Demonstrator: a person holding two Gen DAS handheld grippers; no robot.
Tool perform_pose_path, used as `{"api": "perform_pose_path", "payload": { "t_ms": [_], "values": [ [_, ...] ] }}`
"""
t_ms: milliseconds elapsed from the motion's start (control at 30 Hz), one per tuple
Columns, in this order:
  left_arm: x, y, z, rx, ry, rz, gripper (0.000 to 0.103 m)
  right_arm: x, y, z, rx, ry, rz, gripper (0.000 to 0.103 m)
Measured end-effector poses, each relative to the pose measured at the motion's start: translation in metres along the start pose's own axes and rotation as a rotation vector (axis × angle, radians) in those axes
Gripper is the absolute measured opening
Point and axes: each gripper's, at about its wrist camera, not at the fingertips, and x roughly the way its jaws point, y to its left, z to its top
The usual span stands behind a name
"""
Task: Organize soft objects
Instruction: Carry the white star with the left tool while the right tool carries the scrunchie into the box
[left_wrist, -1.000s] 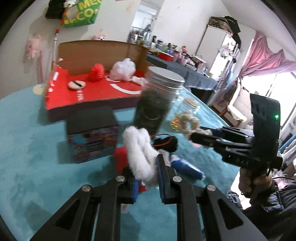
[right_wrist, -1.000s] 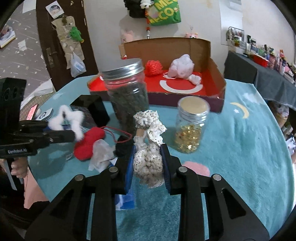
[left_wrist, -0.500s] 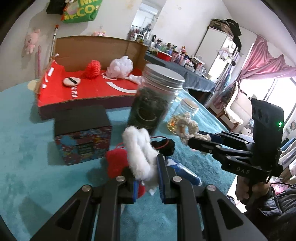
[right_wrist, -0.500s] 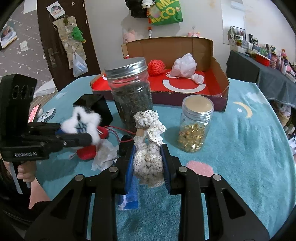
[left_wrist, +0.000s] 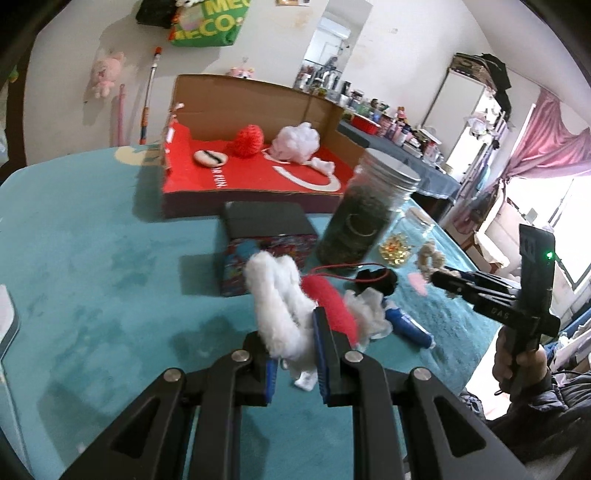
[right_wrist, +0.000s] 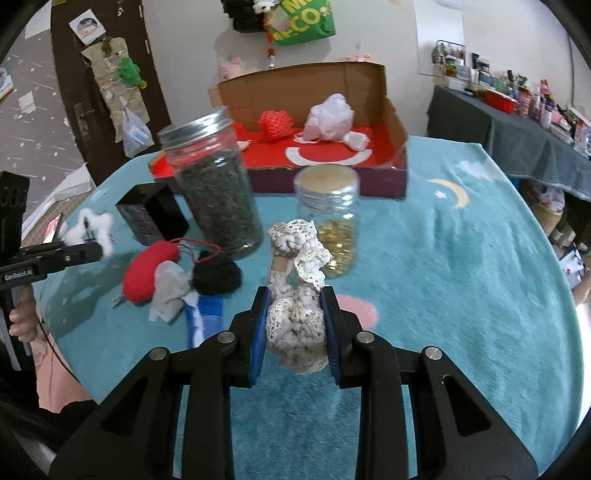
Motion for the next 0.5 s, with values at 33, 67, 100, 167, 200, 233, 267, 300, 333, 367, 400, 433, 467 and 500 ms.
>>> {"api": "perform_pose_path", "payload": {
  "t_ms": [33, 67, 100, 167, 200, 233, 267, 300, 333, 367, 400, 433, 467, 500],
  "values": [
    [-0.001, 0.004, -0.001, -0.008, 0.001, 0.004, 0.018, 0.000, -0.003, -0.001, 0.005, 0.002, -0.005, 0.026],
    [-0.001, 0.007, -0.003, -0.016, 0.005, 0.007, 0.018, -0.001, -0.006, -0.001, 0.011, 0.004, -0.010, 0.026],
    [-0.001, 0.010, -0.004, -0.020, 0.009, 0.011, 0.018, -0.001, -0.009, -0.002, 0.018, 0.006, -0.014, 0.026],
    [-0.001, 0.016, -0.007, -0.029, 0.012, 0.029, 0.018, -0.001, -0.015, -0.003, 0.032, 0.011, -0.022, 0.026],
    [-0.002, 0.021, -0.007, -0.037, 0.012, 0.034, 0.018, -0.001, -0.018, -0.003, 0.038, 0.014, -0.026, 0.026],
    [-0.002, 0.025, -0.007, -0.047, 0.011, 0.038, 0.018, -0.001, -0.020, -0.003, 0.043, 0.016, -0.030, 0.026],
    [-0.002, 0.030, -0.007, -0.054, 0.011, 0.043, 0.018, -0.001, -0.021, -0.002, 0.047, 0.018, -0.034, 0.026],
    [-0.002, 0.034, -0.007, -0.060, 0.012, 0.050, 0.018, -0.001, -0.023, -0.002, 0.050, 0.020, -0.038, 0.026],
    [-0.001, 0.037, -0.006, -0.065, 0.014, 0.056, 0.018, -0.002, -0.025, -0.002, 0.052, 0.021, -0.043, 0.026],
    [-0.001, 0.040, -0.006, -0.068, 0.015, 0.060, 0.018, -0.002, -0.027, -0.001, 0.054, 0.020, -0.048, 0.026],
    [0.000, 0.044, -0.005, -0.068, 0.017, 0.065, 0.018, -0.001, -0.029, -0.001, 0.055, 0.021, -0.052, 0.026],
    [0.001, 0.047, -0.003, -0.069, 0.019, 0.071, 0.018, -0.001, -0.030, 0.000, 0.057, 0.021, -0.055, 0.026],
    [0.002, 0.051, -0.001, -0.070, 0.021, 0.075, 0.018, -0.001, -0.032, 0.001, 0.059, 0.021, -0.059, 0.026],
    [0.003, 0.054, 0.001, -0.072, 0.024, 0.074, 0.018, 0.000, -0.034, 0.002, 0.063, 0.021, -0.063, 0.026]
  ]
}}
